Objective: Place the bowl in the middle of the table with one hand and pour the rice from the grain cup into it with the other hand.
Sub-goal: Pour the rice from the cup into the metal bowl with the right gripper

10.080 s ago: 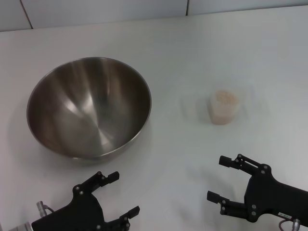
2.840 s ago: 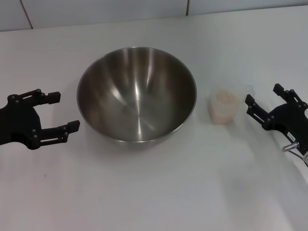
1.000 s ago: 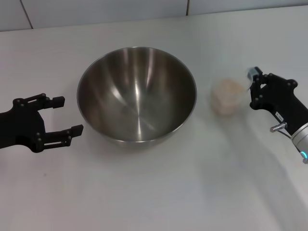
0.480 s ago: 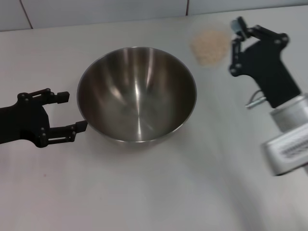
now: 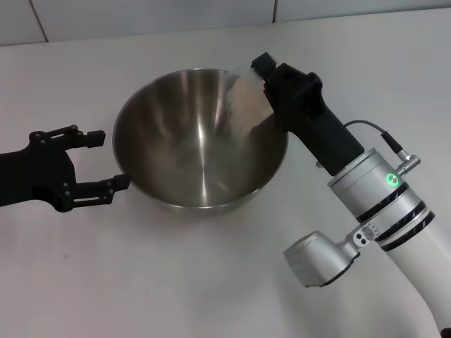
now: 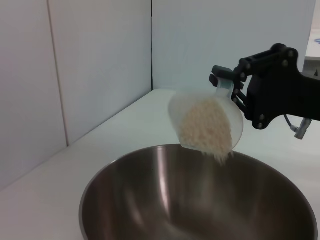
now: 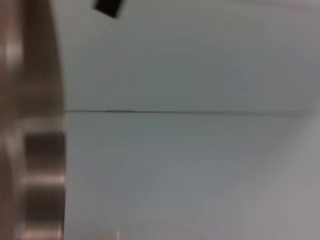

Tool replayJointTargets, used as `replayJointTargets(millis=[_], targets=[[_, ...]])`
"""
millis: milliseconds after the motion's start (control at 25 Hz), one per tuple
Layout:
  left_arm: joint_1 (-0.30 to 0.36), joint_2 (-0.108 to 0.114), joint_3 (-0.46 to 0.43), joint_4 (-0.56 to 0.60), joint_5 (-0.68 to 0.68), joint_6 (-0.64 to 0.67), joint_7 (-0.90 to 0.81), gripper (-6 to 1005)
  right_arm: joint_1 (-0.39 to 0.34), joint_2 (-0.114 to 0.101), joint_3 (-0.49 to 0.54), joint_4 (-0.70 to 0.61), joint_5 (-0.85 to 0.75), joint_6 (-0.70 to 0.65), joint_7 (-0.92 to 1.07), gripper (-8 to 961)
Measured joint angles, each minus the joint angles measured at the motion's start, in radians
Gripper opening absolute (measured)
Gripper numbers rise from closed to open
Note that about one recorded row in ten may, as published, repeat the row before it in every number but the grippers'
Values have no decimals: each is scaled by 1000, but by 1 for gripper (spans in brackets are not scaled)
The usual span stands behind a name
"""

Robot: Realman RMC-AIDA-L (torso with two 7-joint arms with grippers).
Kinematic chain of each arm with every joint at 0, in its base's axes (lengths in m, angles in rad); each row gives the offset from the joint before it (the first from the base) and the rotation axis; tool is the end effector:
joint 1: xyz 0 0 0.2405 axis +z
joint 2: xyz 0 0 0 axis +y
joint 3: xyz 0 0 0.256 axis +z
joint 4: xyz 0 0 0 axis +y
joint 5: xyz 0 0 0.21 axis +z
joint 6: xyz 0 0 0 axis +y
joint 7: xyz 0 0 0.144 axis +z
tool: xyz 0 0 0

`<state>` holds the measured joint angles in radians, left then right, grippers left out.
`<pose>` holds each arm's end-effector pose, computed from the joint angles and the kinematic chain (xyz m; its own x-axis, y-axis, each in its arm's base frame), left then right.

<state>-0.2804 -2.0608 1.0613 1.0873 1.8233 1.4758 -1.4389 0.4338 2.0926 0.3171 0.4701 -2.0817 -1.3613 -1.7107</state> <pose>-0.2547 0.3086 0.0273 0.9143 0.1673 0.3688 0.2867 -0.9105 -0.2979 0.2180 0.2881 -0.0851 0.5349 0.4997 0.6813 0.6524 0.2682 -0.7089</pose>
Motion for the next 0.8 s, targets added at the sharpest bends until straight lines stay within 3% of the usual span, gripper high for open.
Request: replayJointTargets(millis=[40,440,640,800], targets=[[-4,0,-1,0,10,0,0,835,0,0,-1,2,-3,4,-130,13],[-11,-1,0,-3,22,-3,0,835,23,0,-53,58,-9,18,-617,12],[-15,-1,0,-3,22,-3,0,835,42,0,-77,67,-26,44,-828,13],[-16,-1,0,-3,22,-3,0,835,44,0,-68,65,-92,59,-871,12]])
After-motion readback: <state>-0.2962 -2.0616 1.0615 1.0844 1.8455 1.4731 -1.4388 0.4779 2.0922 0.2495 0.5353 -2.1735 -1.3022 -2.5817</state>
